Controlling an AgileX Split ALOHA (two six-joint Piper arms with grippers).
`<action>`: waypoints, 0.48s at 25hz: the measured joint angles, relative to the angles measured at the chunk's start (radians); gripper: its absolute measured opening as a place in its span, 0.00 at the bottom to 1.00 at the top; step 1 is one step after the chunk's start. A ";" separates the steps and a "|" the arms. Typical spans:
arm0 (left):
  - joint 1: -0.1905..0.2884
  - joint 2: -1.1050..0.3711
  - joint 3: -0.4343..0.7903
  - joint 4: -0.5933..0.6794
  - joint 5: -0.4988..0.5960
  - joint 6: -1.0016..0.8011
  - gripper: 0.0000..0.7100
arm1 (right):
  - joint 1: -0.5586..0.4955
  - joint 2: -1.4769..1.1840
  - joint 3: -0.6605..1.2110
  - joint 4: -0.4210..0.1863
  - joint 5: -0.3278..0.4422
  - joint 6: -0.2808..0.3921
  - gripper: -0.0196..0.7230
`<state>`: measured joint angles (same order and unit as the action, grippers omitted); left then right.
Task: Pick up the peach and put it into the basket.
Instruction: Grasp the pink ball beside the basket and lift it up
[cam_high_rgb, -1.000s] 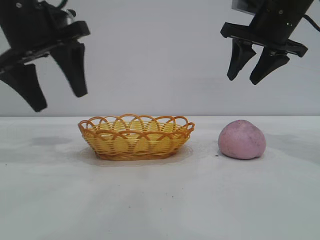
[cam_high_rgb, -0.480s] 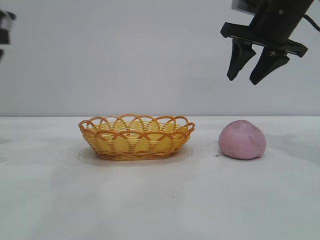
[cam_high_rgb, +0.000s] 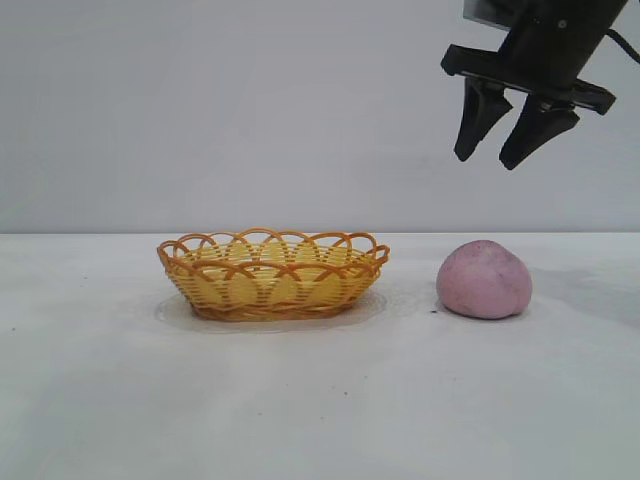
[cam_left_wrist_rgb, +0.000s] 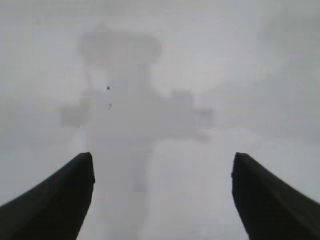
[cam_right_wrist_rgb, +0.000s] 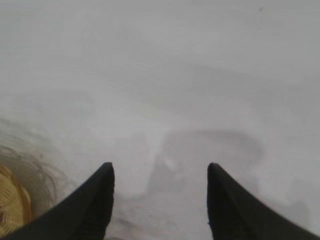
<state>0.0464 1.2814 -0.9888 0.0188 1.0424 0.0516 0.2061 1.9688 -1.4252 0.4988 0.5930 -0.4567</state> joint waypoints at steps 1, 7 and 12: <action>0.000 -0.054 0.026 -0.008 0.000 -0.002 0.71 | 0.000 0.000 0.000 0.000 0.000 0.000 0.51; 0.000 -0.369 0.157 -0.083 0.038 -0.003 0.71 | 0.000 0.000 0.000 0.000 0.004 0.000 0.51; 0.000 -0.638 0.238 -0.087 0.053 -0.003 0.71 | 0.000 0.000 0.000 0.000 0.022 0.000 0.51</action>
<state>0.0464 0.6438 -0.7511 -0.0683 1.0951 0.0488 0.2061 1.9688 -1.4252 0.4988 0.6146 -0.4567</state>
